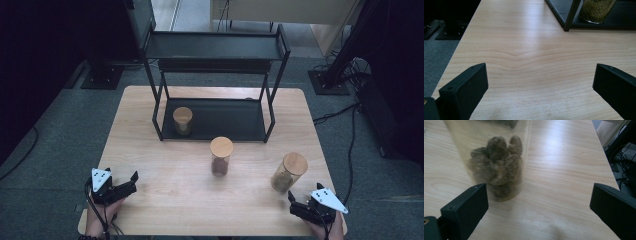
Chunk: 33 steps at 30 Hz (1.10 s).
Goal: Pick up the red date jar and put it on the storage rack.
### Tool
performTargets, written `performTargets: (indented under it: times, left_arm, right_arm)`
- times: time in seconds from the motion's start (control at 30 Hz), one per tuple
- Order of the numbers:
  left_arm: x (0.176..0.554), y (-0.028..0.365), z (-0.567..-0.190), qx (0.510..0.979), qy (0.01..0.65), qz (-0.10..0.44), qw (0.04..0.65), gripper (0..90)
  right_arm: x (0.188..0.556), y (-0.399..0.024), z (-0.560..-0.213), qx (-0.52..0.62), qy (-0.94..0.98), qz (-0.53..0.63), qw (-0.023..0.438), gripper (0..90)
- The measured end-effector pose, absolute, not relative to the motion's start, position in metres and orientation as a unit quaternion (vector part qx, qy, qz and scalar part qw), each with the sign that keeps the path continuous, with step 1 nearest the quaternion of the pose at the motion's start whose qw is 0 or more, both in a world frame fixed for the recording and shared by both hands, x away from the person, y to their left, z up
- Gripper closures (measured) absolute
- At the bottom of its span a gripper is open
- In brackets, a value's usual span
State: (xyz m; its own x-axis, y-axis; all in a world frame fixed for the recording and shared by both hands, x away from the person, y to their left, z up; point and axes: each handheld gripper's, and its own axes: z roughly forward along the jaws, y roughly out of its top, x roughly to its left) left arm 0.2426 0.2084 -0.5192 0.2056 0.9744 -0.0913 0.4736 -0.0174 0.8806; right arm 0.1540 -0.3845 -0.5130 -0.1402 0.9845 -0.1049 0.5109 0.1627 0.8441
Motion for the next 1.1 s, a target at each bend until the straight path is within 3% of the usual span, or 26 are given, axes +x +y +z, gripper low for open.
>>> performTargets:
  times: [1.1]
  left_arm:
    - [0.243,0.210,-0.519,0.651,0.556,0.286,0.431,0.5]
  right_arm:
    - [0.132,-0.323,-0.486,0.507,0.699,0.382,0.330,1.7]
